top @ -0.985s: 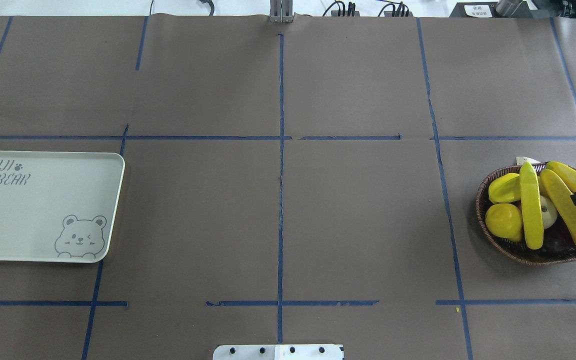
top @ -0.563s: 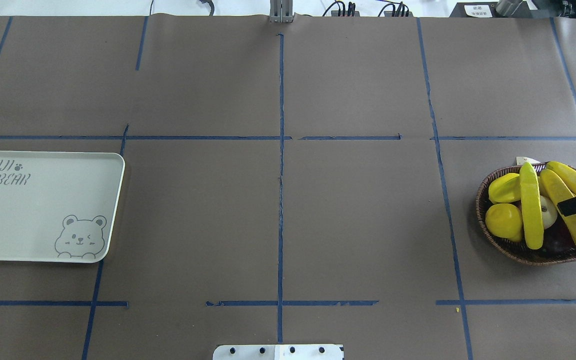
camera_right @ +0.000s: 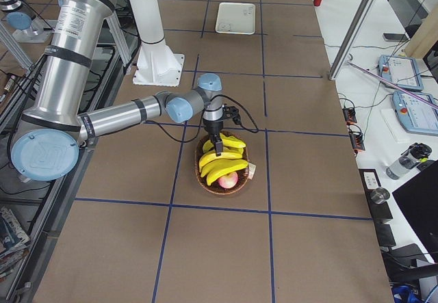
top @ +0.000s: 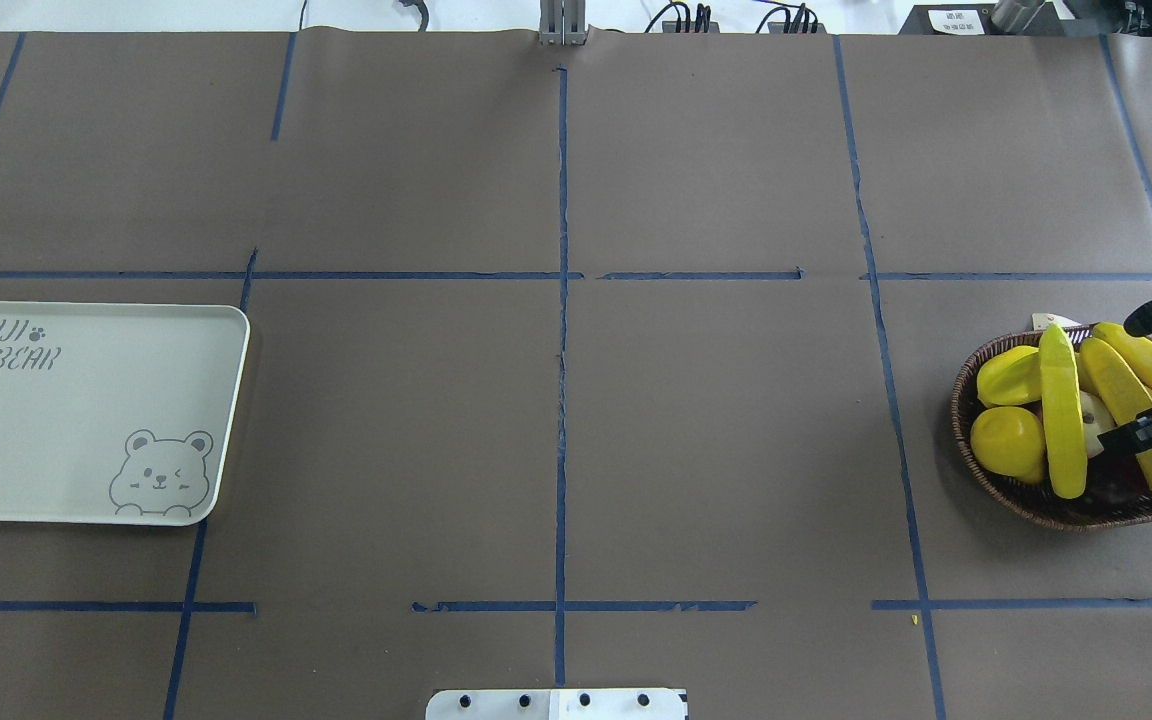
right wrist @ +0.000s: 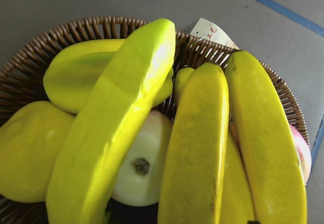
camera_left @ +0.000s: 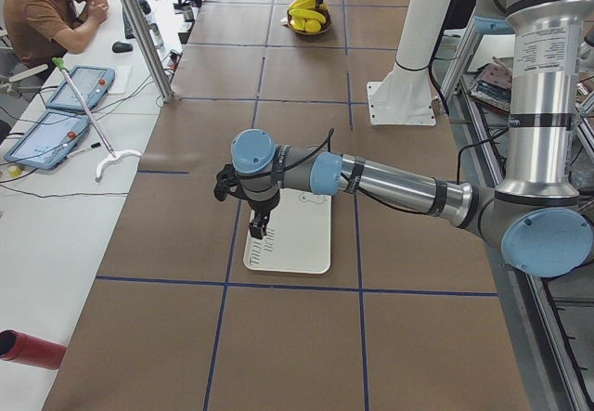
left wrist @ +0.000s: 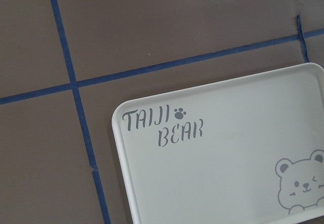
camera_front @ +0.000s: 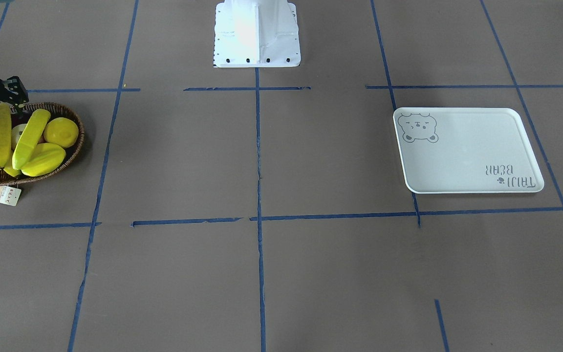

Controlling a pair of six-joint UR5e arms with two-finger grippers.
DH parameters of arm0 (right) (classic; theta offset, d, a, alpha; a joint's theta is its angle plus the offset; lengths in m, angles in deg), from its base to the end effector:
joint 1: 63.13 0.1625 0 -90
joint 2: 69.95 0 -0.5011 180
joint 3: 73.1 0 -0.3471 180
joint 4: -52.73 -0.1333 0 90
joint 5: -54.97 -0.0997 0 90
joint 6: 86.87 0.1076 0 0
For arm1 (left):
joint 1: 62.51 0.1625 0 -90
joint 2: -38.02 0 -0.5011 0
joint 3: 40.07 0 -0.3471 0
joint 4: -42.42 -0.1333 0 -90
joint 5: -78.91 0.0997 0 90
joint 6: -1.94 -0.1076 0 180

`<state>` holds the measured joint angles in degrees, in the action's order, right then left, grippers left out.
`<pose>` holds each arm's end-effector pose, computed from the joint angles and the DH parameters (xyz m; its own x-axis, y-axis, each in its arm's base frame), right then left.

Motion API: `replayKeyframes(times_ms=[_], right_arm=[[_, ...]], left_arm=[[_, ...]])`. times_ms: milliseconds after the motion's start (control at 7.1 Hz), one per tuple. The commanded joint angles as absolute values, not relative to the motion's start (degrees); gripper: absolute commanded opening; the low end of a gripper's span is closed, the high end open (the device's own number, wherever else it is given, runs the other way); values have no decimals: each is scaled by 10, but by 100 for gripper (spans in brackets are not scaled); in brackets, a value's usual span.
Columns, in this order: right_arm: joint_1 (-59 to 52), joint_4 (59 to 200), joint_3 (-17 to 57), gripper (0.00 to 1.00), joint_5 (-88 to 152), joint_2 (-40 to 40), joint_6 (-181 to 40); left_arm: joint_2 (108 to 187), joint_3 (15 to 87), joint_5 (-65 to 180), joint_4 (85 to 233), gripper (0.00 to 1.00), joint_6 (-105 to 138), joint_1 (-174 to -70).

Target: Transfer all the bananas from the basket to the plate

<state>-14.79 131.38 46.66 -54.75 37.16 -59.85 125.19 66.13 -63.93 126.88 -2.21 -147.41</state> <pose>-0.1426 -0.3062 0.6174 0.8211 -0.3387 0.4594 0.2629 0.9389 0.2223 -0.0100 -0.4231 0.6335 0.5841 0.2328 -0.7776 -0.1307 0.9725 0.1930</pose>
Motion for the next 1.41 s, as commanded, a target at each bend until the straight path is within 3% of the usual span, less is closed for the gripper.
replayKeyframes(times_ms=[0,422,704,845,1267], right_arm=[[-156,1314,446,85,-533,368,-606],[-156,1314,444,81,-533,363,-607],[-155,1315,445,73,-534,361,-607],[-154,1315,445,62,-540,361,-606],[-148,1322,462,15,-541,369,-607]], left_arm=[[1251,661,-659,1269,100,-22,-1474],[1251,662,-660,1269,100,-22,-1474],[1252,659,-660,1269,100,-22,-1474],[1253,659,-660,1269,100,-21,-1475],[1256,659,-660,1269,100,-20,-1474]])
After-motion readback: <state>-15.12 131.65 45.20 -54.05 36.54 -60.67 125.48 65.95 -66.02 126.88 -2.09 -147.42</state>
